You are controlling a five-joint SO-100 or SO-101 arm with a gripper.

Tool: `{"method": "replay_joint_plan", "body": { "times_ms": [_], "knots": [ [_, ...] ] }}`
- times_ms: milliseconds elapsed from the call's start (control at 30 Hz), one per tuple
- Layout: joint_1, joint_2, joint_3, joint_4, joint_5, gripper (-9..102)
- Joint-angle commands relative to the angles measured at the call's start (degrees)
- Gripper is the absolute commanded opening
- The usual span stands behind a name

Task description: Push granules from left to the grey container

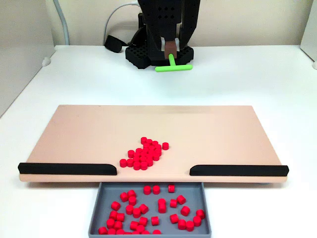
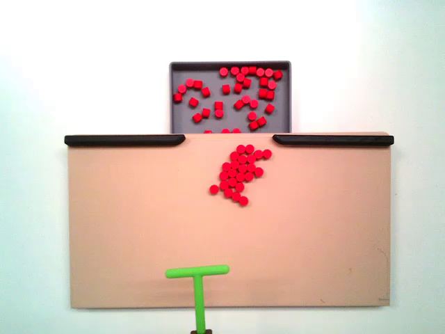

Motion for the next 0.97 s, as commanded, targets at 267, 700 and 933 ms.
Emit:
{"method": "replay_joint_plan", "body": {
  "times_ms": [267, 700, 933],
  "knots": [
    [2.6, 0.9, -1.2, -0.4, -2.6, 0],
    [2.5, 1.1, -1.2, -0.4, -2.6, 0],
    [3.8, 1.5, -1.2, -0.4, -3.1, 0]
  ]
}}
